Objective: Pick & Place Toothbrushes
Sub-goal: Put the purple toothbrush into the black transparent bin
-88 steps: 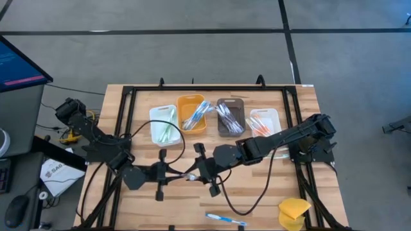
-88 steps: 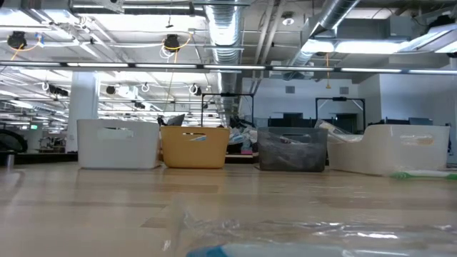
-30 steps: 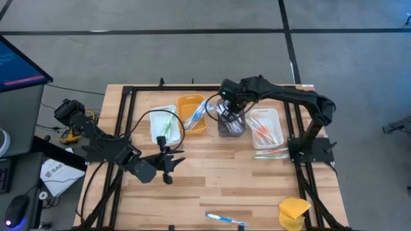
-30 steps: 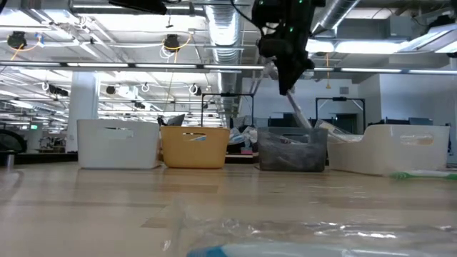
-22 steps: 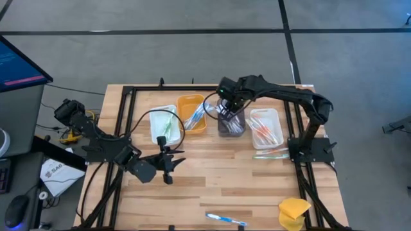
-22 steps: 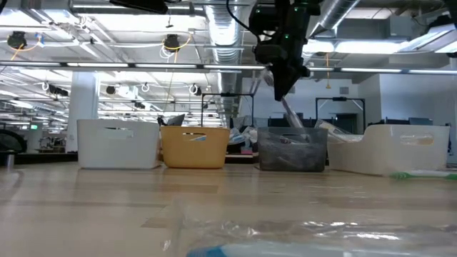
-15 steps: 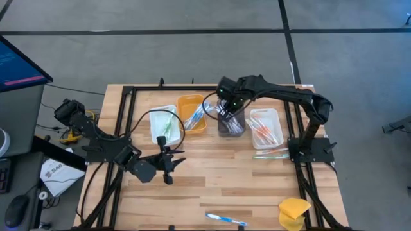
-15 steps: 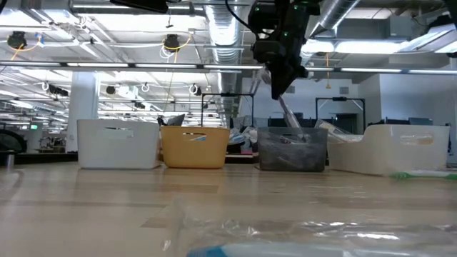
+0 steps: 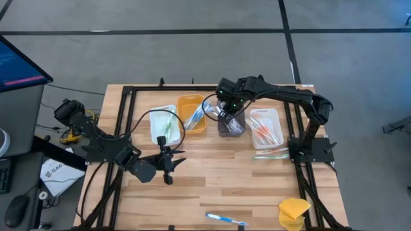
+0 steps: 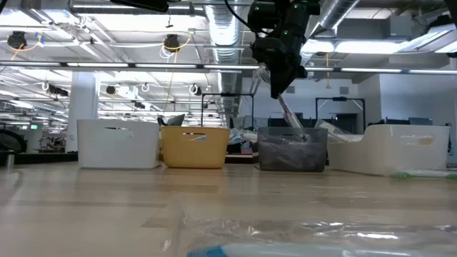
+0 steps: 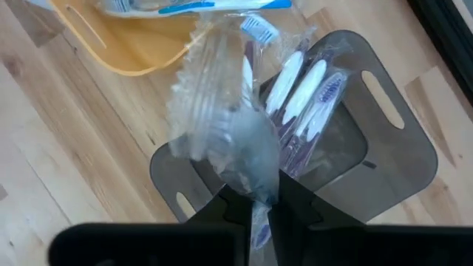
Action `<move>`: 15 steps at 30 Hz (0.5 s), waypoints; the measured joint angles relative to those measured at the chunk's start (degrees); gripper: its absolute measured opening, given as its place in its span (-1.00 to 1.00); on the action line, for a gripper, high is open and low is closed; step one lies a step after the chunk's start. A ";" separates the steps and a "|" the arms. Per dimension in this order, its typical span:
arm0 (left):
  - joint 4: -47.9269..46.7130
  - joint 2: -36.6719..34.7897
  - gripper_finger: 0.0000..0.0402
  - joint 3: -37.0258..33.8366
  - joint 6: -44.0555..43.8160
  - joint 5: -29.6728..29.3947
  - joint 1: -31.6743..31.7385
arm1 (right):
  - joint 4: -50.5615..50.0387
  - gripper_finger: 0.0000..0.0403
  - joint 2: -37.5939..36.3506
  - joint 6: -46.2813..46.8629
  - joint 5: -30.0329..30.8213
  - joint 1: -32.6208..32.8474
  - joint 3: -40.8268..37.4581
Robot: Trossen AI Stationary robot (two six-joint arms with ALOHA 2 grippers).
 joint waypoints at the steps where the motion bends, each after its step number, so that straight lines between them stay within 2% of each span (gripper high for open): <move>1: 0.04 0.00 -0.41 0.00 0.00 0.00 0.00 | -0.29 -0.83 0.00 0.01 -0.27 0.01 0.00; 6: 0.26 0.00 -0.41 0.00 0.00 -0.02 0.00 | -2.30 -0.70 0.00 0.20 -0.47 0.24 0.00; 15: 0.35 0.00 -0.41 0.00 0.00 -0.04 0.00 | -0.23 -0.67 -0.06 0.95 -0.43 -2.43 -4.99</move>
